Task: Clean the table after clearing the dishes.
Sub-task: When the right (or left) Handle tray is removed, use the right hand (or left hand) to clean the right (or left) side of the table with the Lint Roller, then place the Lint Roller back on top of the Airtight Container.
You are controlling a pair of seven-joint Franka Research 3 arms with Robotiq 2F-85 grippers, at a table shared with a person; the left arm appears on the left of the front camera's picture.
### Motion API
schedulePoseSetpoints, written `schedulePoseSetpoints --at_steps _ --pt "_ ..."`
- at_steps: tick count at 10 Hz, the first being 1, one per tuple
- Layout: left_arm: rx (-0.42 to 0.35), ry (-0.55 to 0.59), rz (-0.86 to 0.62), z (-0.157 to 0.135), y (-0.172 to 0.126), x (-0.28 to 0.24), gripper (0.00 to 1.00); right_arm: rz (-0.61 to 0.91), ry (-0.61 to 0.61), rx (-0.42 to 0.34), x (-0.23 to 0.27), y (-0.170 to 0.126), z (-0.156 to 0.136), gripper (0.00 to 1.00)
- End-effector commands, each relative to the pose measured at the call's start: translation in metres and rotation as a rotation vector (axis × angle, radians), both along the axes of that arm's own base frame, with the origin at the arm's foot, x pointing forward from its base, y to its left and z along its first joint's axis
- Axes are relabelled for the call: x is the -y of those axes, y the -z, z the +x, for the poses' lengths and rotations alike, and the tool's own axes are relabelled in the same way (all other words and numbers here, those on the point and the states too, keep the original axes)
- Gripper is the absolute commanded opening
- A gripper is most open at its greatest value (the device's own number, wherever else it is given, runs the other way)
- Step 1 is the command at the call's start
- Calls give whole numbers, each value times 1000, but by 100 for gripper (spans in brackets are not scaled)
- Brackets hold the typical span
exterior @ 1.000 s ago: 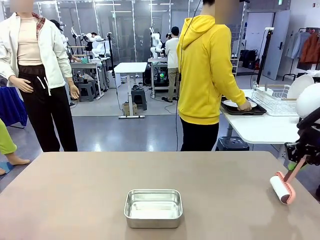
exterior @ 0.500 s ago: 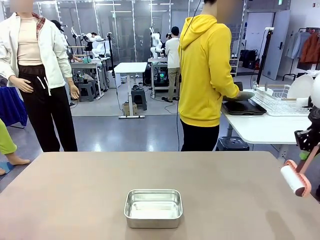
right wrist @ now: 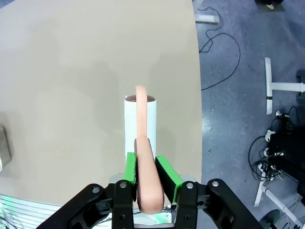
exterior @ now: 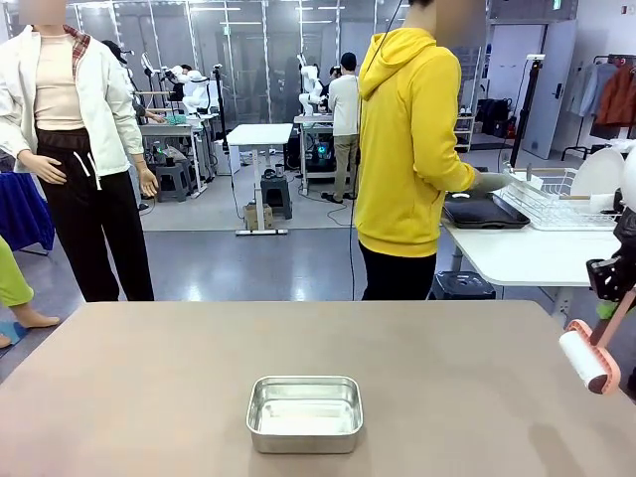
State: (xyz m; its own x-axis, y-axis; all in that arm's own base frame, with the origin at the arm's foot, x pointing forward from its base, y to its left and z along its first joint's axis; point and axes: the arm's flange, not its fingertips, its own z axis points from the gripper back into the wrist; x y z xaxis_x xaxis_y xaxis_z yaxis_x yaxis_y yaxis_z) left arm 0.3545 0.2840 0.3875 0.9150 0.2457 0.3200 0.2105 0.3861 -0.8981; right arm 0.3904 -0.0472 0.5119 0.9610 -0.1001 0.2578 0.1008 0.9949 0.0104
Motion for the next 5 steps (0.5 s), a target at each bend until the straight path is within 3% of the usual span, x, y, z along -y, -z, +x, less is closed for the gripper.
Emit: schedulePoseSetpoints --at_steps 1,5 --pt "-11 -7 -3 -3 -5 0 100 -8 -7 16 0 -3 2 24" --pt "-11 -7 -3 -3 -5 0 100 -8 -7 16 0 -3 2 24"
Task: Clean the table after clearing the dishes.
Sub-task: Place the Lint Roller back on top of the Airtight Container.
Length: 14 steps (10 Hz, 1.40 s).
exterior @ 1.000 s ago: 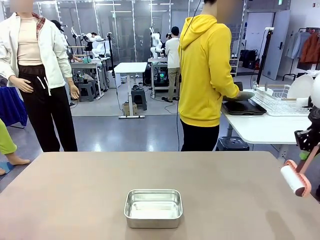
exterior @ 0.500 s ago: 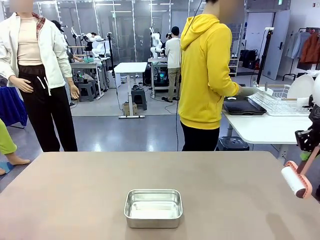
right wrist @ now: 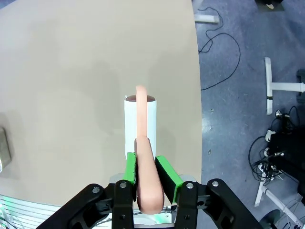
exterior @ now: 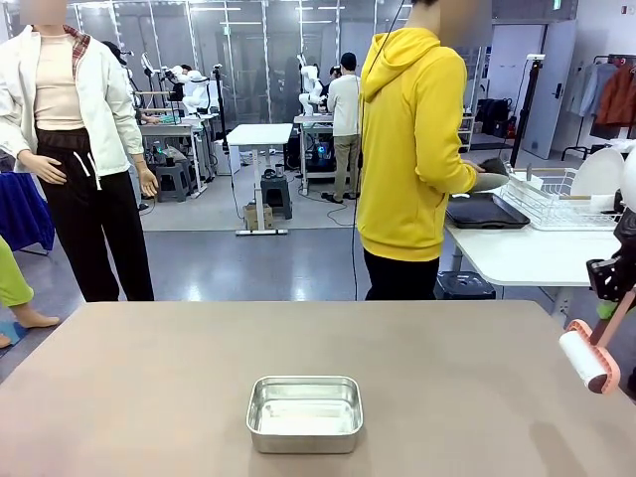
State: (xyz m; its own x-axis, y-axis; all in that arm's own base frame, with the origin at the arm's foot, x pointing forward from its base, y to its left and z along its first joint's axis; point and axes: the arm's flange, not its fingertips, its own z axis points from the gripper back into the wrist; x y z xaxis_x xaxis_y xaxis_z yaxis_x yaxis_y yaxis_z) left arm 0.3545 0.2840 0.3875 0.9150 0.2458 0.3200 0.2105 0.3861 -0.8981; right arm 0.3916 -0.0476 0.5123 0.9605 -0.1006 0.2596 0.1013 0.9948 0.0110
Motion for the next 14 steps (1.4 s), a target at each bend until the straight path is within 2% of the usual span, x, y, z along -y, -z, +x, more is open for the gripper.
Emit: schedulePoseSetpoints --at_steps 1,5,7,8,11,12,14 --pt "-11 -7 -3 -3 -5 0 100 -8 -8 14 -1 -3 1 24" --pt "-11 -7 -3 -3 -5 0 100 0 0 0 0 0 0 24" --pt "-11 -7 -3 -3 -5 0 100 -74 -437 229 -57 -67 -33 24" --pt "-11 -7 -3 -3 -5 0 100 -111 -605 248 -92 -90 -41 24" --pt "-11 -7 -3 -3 -5 0 100 -122 -1084 198 -213 -116 -36 24" --pt "-11 -7 -3 -3 -5 0 100 -120 -1259 157 -259 -114 -29 24" --pt "-11 -7 -3 -3 -5 0 100 -92 -1503 91 -339 -103 -35 24"
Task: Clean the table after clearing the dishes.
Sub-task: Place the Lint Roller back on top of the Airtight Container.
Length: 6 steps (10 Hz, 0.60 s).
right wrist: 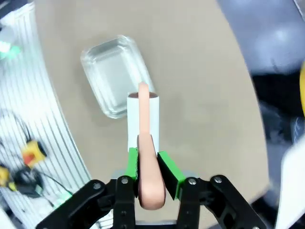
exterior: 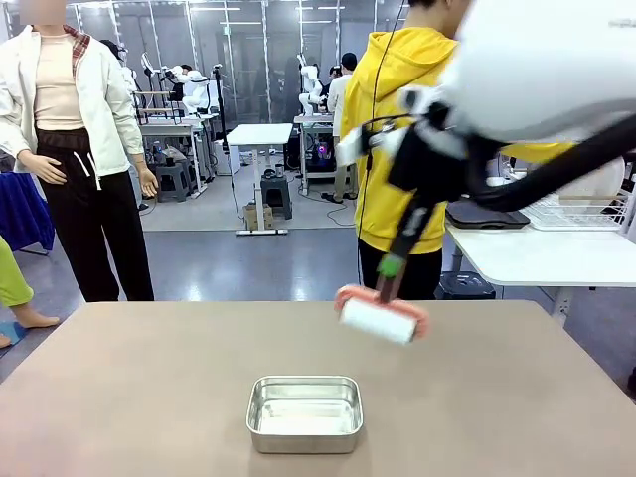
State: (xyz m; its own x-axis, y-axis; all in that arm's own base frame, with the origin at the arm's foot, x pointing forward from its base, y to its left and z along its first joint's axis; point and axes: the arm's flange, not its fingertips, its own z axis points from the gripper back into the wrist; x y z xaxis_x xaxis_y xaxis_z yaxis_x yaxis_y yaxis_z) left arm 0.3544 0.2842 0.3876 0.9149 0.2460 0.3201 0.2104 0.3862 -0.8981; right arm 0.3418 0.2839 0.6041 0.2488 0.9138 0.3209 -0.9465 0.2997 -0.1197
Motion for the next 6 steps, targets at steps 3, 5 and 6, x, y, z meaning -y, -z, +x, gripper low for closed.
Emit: schedulePoseSetpoints --at_steps 3,5,6 --pt "-12 -7 -3 -3 -5 0 100 -144 -321 -91 -93 34 3 24" --pt "-12 -7 -3 -3 -5 0 100 -159 -324 -46 -112 73 16 24" --pt "-12 -7 -3 -3 -5 0 100 -164 -314 -32 -116 89 26 24"
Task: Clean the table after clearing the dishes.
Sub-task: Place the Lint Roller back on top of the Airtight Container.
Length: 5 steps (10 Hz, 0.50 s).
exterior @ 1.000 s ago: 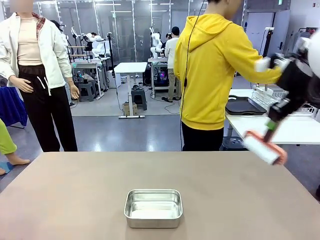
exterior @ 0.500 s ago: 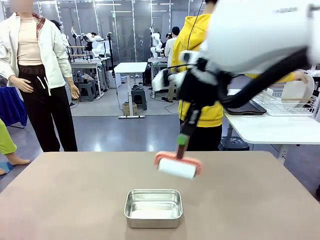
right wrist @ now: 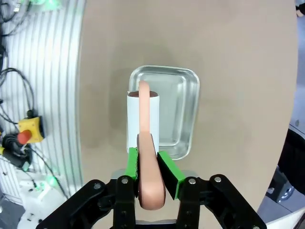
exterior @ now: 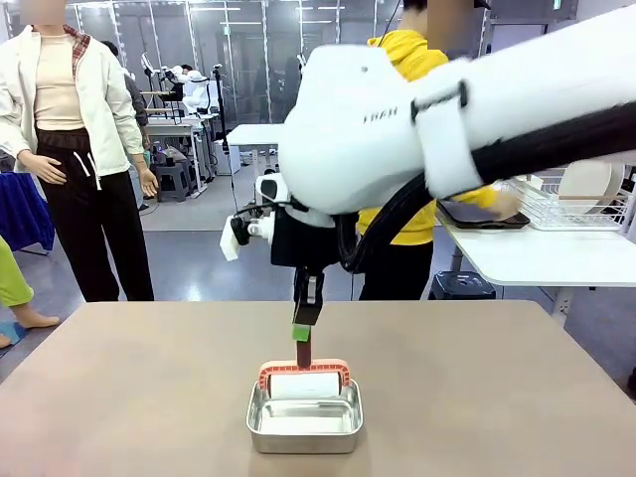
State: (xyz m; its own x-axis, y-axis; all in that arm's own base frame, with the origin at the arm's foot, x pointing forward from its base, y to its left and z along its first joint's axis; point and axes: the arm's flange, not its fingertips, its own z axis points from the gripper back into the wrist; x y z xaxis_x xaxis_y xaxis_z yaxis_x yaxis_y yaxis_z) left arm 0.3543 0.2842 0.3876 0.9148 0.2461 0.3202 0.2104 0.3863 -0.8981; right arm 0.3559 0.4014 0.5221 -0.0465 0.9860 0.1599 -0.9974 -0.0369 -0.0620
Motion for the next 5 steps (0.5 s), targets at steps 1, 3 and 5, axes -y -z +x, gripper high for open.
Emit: schedulePoseSetpoints --at_steps 1,3,5 --pt "-12 -7 -4 -3 -5 0 100 19 6 43 0 14 15 24" --pt "-12 -7 -4 -3 -5 0 100 2 9 15 -1 11 13 24" --pt "-12 -7 -4 -3 -5 0 100 2 9 15 -1 11 13 24"
